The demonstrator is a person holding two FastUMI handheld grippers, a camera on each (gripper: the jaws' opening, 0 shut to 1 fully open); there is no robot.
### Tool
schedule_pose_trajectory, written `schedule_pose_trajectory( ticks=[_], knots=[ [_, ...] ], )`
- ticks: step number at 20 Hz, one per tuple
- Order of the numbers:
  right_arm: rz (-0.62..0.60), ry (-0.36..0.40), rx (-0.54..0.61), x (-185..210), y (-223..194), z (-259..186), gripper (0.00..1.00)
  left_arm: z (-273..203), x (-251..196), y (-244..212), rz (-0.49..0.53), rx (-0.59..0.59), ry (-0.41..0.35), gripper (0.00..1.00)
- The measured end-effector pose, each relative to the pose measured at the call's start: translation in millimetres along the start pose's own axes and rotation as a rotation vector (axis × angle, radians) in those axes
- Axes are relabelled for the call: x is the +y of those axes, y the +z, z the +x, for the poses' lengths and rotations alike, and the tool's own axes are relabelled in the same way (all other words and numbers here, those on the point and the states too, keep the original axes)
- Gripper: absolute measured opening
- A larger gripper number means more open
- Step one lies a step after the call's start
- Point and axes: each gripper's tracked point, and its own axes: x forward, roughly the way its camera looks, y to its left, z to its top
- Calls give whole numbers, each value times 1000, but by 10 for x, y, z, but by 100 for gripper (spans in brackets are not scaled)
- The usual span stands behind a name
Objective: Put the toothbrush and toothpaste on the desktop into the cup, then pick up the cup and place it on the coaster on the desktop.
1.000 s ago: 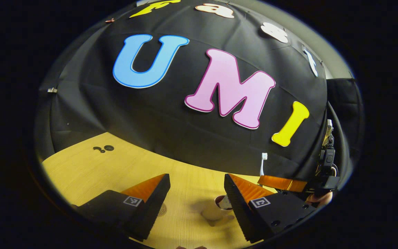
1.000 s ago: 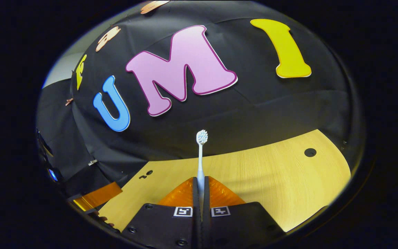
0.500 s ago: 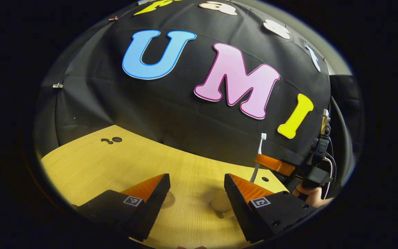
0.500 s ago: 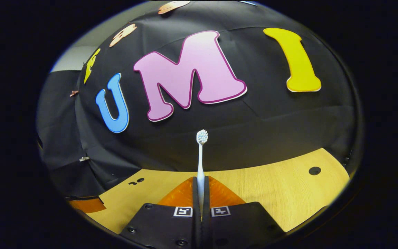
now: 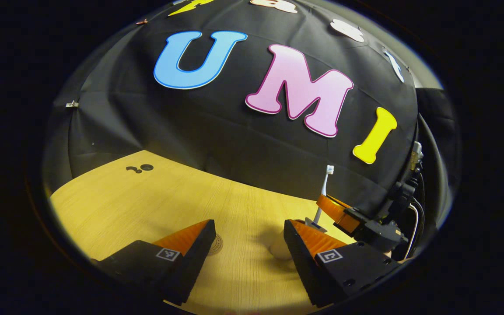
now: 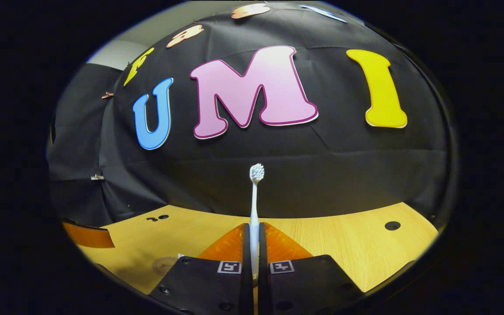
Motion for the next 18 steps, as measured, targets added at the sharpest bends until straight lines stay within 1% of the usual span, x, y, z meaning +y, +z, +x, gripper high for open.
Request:
schedule_pose_trajectory(
  ticks=[1, 2, 3, 4, 5, 6, 9, 10, 13, 14, 16, 18],
  knots=[
    [-18, -10, 0, -18, -61, -38, 11, 13, -5, -35, -5, 5, -1, 92],
    [-25, -10, 6, -7, -146, -83, 11, 23, -4, -66, -8, 6, -3, 98],
    [-27, -2, 18, 18, -226, -114, 11, 23, -4, -80, -8, 7, -3, 98],
    [-22, 11, 31, 55, -290, -150, 13, 14, -8, -102, -7, 10, -5, 97],
    [-15, 19, 45, 70, -344, -184, 18, 26, -10, -130, -6, 15, -5, 97],
    [-12, 15, 52, 62, -359, -223, 27, 13, -17, -137, -7, 19, -5, 98],
    [3, 7, 58, 14, -318, -327, 92, -21, -52, -165, -8, 22, -7, 98],
    [13, 1, 53, -9, -249, -373, 100, -43, -57, -163, -10, 22, -5, 98],
    [36, -7, 45, -31, -23, -436, 99, -119, -24, -158, -19, 24, 10, 98],
    [33, -6, 46, -28, 53, -453, 97, -165, 4, -164, -25, 29, 20, 98],
    [44, -4, 45, -5, 186, -488, 97, -258, 90, -178, -23, 42, 58, 98],
    [80, 8, 66, 70, 248, -503, 98, -382, 175, -173, -29, 49, 100, 98]
  ],
)
